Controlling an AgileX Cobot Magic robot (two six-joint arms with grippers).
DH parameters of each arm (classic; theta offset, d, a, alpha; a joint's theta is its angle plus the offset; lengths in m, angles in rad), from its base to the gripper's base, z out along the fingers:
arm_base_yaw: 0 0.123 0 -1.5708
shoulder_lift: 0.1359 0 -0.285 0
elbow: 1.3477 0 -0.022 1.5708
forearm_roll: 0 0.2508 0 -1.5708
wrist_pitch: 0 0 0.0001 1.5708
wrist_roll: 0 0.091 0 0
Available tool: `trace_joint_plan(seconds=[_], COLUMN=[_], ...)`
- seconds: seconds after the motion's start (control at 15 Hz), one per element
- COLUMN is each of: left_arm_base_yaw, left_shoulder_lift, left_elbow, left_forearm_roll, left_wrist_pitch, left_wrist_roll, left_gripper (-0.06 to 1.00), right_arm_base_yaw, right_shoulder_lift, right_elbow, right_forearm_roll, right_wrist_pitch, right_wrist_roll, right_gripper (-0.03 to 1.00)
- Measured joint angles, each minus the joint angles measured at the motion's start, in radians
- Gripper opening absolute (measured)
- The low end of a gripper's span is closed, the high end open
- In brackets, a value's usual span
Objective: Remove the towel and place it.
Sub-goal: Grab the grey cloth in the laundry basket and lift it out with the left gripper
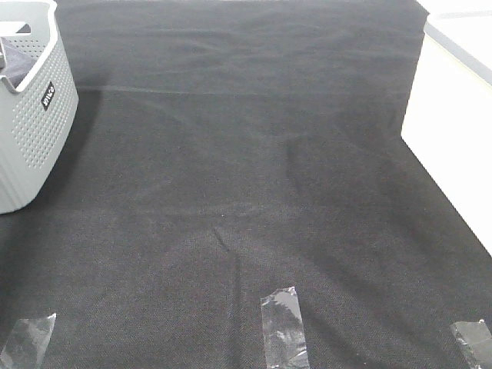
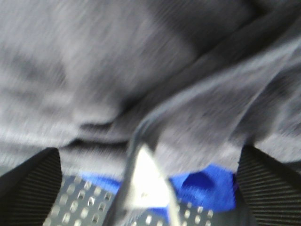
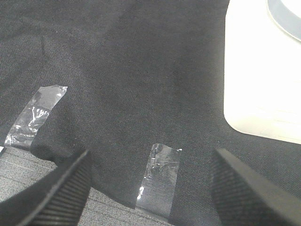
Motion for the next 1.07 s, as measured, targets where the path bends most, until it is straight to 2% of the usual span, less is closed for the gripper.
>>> trace_joint_plan(seconds=[0.13,0.2,0.33,0.47,0.53,0.6,0.93,1.07], left_arm_base_yaw=[0.0,0.0,0.0,0.0,0.0,0.0,0.0,0.0], left_shoulder_lift=[0.0,0.001,0.002,0.002,0.002,0.002,0.002,-0.014], left_elbow=[0.0,-0.005,-0.017,-0.018,-0.018,-0.018,-0.018,-0.018], left_forearm_roll=[-0.026,-0.027,-0.013,0.024,0.038,0.046,0.05,0.023], left_wrist_pitch=[0.0,0.0,0.0,-0.001,-0.001,-0.001,0.017,0.038], left_wrist_roll=[0.02,0.022,0.002,-0.032,-0.051,-0.063,-0.088,-0.113], left_gripper=[0.79,0.66,0.31,0.07,0.01,0.01,0.0,0.0], right_arm_base_yaw=[0.0,0.0,0.0,0.0,0.0,0.0,0.0,0.0], right_shoulder_lift=[0.0,0.0,0.0,0.0,0.0,0.0,0.0,0.0], right_elbow=[0.0,0.0,0.0,0.0,0.0,0.0,0.0,0.0], right_forearm_roll=[0.0,0.0,0.0,0.0,0.0,0.0,0.0,0.0], right_wrist_pitch=[0.0,0.0,0.0,0.0,0.0,0.0,0.0,0.0], right_wrist_roll=[0.0,0.0,0.0,0.0,0.0,0.0,0.0,0.0], right_gripper=[0.7,0.7,0.7,0.7,0.7,0.7,0.7,0.7])
